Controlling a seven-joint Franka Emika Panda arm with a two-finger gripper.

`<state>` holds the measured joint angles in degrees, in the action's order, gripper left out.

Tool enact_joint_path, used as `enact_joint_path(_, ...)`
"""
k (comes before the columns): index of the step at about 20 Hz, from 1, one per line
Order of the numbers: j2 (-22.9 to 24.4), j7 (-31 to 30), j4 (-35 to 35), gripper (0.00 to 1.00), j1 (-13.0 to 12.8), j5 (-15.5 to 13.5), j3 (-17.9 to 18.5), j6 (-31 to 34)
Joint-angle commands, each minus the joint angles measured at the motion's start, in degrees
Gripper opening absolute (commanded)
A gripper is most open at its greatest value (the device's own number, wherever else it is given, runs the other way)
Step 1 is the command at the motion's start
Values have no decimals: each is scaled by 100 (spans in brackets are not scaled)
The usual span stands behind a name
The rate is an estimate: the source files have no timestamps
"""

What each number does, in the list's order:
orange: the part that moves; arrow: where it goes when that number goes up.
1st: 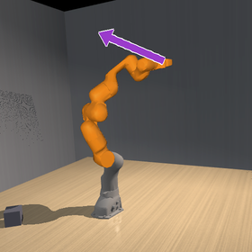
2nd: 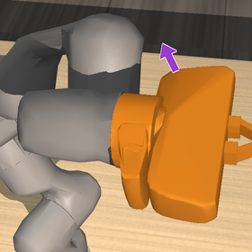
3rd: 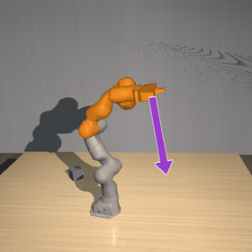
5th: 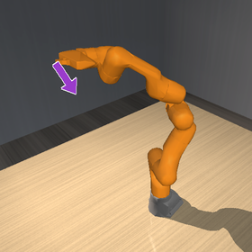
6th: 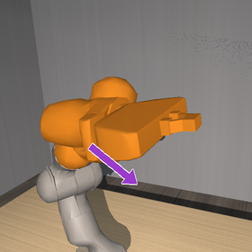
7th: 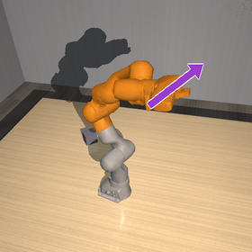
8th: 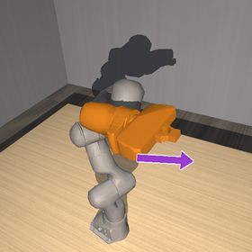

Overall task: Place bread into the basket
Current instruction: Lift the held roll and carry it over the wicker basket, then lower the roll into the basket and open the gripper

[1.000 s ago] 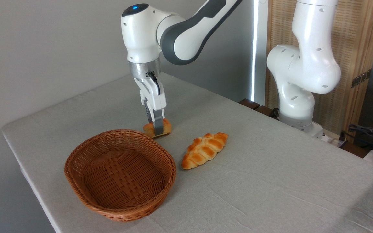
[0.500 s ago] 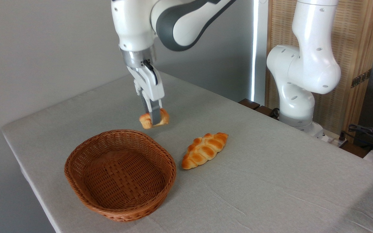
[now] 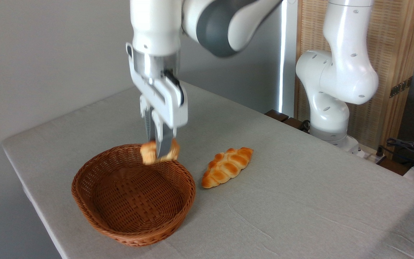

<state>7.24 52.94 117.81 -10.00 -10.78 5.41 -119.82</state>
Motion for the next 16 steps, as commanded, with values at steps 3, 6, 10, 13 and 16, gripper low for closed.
enact_joint_path(3, -715, 348, -83, 39, -45, -65, 381, -1202)
enact_joint_path(6, -785, 515, -21, 52, -45, -30, 461, -1193)
enact_joint_path(10, -847, 594, -12, 100, -45, 294, 470, -1202)
enact_joint_path(13, -847, 586, -12, 100, -45, 357, 470, -1193)
enact_joint_path(16, -839, 585, -21, 100, -45, 357, 461, -1202)
